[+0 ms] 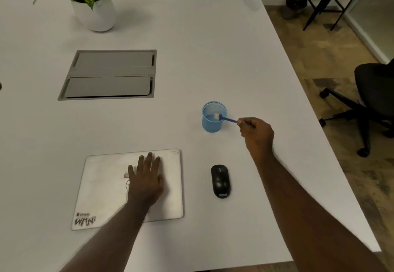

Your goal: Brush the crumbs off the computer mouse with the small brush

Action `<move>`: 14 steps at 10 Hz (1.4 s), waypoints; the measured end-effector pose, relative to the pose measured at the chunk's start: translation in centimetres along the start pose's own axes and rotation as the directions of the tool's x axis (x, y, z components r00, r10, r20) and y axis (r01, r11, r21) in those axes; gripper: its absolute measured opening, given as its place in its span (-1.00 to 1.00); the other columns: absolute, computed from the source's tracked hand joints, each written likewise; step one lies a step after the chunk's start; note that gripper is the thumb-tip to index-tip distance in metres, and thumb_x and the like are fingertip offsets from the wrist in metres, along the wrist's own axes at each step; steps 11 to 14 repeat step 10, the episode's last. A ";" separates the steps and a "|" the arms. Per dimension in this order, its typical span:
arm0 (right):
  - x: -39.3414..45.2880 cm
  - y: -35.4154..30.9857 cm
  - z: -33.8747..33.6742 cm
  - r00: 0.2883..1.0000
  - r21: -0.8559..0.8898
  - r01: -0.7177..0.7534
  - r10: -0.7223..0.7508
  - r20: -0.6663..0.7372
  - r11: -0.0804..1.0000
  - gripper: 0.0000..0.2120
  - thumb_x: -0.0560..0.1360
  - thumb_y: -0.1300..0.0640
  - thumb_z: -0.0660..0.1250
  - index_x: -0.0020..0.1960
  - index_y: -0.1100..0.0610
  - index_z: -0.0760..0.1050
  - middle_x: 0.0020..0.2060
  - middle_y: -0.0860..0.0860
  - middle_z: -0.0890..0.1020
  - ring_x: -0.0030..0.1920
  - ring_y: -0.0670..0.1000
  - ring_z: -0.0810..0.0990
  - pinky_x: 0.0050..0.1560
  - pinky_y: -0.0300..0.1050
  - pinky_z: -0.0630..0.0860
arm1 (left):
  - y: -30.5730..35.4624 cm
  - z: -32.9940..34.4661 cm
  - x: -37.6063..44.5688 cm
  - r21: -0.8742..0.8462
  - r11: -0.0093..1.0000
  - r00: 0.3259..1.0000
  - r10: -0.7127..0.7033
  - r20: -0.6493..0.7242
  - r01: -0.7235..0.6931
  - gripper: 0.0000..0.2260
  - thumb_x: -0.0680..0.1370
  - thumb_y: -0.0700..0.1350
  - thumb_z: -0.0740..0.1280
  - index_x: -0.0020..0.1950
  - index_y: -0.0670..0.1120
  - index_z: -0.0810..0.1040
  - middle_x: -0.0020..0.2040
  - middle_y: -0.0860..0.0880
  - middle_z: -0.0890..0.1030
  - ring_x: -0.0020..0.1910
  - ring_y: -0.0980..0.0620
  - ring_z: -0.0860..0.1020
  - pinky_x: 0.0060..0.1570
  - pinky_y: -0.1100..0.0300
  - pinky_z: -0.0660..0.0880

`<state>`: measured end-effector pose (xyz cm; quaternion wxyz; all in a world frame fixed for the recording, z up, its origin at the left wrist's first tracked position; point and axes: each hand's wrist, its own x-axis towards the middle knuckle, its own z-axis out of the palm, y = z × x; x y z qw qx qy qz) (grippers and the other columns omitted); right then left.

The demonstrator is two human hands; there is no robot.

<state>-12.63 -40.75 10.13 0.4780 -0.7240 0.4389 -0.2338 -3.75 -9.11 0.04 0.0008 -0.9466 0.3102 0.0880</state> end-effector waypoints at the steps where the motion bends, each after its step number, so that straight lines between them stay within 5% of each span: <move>1: 2.0 -0.9 1.8 0.990 -0.180 0.139 -0.134 0.041 0.974 -0.87 0.51 0.13 0.42 -0.01 0.15 0.69 -0.08 0.10 0.70 -0.13 -0.01 0.61 -0.07 -0.42 0.47 | -1.0 0.1 0.5 0.043 0.998 0.999 0.045 0.021 -0.046 -0.48 0.54 0.01 0.16 0.47 -0.15 0.34 0.50 -0.23 0.28 0.43 -0.29 0.32 0.20 -0.34 0.26; 2: 3.1 -1.5 3.9 0.971 -0.342 0.237 -0.208 0.120 0.909 -0.86 0.54 0.14 0.39 0.01 0.19 0.66 -0.03 0.14 0.66 -0.05 0.04 0.58 -0.09 -0.30 0.38 | -1.8 0.2 0.8 0.016 1.000 0.999 -0.004 0.044 0.003 -0.45 0.55 0.07 0.14 0.50 -0.12 0.29 0.53 -0.21 0.22 0.46 -0.28 0.28 0.21 -0.34 0.23; 4: 4.7 -2.8 7.3 0.955 -0.628 0.294 -0.195 0.224 0.720 -0.76 0.62 0.07 0.24 0.13 0.15 0.61 0.11 0.14 0.57 0.10 0.17 0.58 0.03 0.00 0.50 | -2.6 1.1 1.1 -0.013 1.000 0.996 -0.017 0.082 0.018 -0.46 0.55 0.08 0.09 0.49 -0.10 0.32 0.54 -0.18 0.21 0.46 -0.27 0.28 0.18 -0.36 0.24; 7: 4.9 -2.2 8.8 0.888 -0.820 0.452 -0.264 0.377 0.351 -0.71 0.61 0.01 0.22 0.15 0.15 0.61 0.07 0.10 0.60 0.06 0.18 0.58 -0.13 -0.06 0.38 | -2.7 1.7 0.7 -0.059 0.998 0.995 -0.026 0.094 0.031 -0.45 0.55 0.10 0.06 0.52 -0.05 0.26 0.57 -0.12 0.15 0.51 -0.21 0.20 0.21 -0.44 0.19; 9: 3.7 -1.7 8.3 0.896 -0.725 0.438 -0.320 0.307 0.532 -0.65 0.58 -0.14 0.25 0.14 0.07 0.65 0.09 0.09 0.65 0.06 0.18 0.60 0.00 0.02 0.48 | -4.4 1.2 0.6 -0.078 0.995 0.997 -0.059 0.051 0.063 -0.42 0.60 0.17 -0.17 0.53 -0.06 0.23 0.56 -0.13 0.18 0.49 -0.22 0.24 0.14 -0.44 0.28; 10: 3.4 -1.4 7.3 0.896 -0.725 0.414 -0.389 0.215 0.551 -0.70 0.61 -0.02 0.24 0.09 0.15 0.64 0.00 0.14 0.67 -0.04 0.21 0.62 -0.09 0.04 0.51 | -5.1 0.5 0.3 -0.073 0.993 0.996 -0.093 0.003 0.093 -0.45 0.59 0.14 -0.06 0.52 -0.08 0.25 0.56 -0.14 0.19 0.49 -0.22 0.24 0.14 -0.44 0.28; 14: 3.4 -1.4 7.3 0.896 -0.725 0.414 -0.389 0.215 0.551 -0.70 0.61 -0.02 0.24 0.09 0.15 0.64 0.00 0.14 0.67 -0.04 0.21 0.62 -0.09 0.04 0.51 | -5.1 0.5 0.3 -0.073 0.993 0.996 -0.093 0.003 0.093 -0.45 0.59 0.14 -0.06 0.52 -0.08 0.25 0.56 -0.14 0.19 0.49 -0.22 0.24 0.14 -0.44 0.28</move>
